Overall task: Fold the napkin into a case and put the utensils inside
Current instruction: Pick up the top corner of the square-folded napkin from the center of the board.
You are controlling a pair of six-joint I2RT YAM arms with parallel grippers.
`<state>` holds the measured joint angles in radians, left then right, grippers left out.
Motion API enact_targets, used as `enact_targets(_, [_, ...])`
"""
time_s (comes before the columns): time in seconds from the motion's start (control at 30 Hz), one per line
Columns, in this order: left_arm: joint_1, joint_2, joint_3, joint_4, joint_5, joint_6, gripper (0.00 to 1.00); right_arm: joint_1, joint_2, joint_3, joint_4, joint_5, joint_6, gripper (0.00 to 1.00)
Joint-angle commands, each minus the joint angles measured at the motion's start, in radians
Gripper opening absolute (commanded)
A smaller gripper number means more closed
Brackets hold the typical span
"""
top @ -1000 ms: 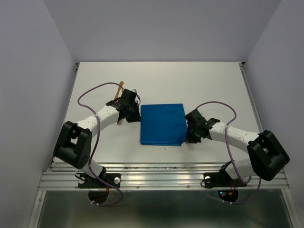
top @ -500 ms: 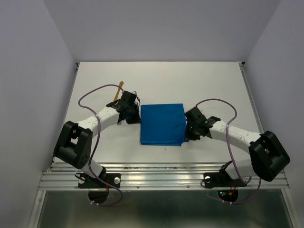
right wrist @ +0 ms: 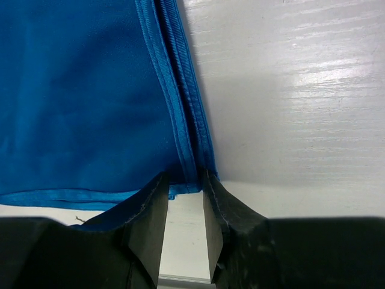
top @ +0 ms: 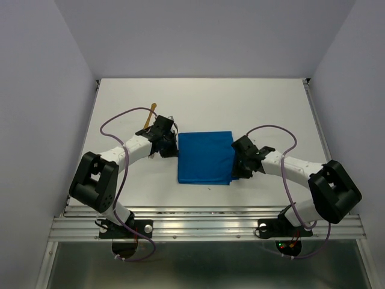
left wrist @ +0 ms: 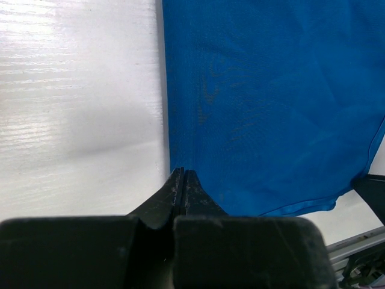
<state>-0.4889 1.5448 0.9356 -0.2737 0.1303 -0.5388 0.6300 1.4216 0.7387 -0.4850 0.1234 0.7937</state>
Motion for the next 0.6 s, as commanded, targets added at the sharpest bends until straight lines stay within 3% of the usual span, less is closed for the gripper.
enact_targets(0.0, [0.001, 0.006, -0.014, 0.021, -0.009, 0.013, 0.0, 0.008, 0.02, 0.01, 0.052, 0.004, 0.002, 0.35])
enact_targets(0.13, [0.006, 0.011, -0.067, 0.07, 0.005, -0.016, 0.0, 0.017, 0.037, -0.009, 0.063, 0.008, 0.012, 0.31])
enact_targets(0.3, [0.009, 0.029, -0.092, 0.071, -0.034, -0.01, 0.0, 0.017, 0.013, -0.001, 0.046, 0.035, 0.016, 0.04])
enact_targets(0.57, [0.013, 0.066, -0.104, 0.082, -0.032, 0.002, 0.0, 0.017, -0.032, 0.019, 0.02, 0.053, 0.016, 0.01])
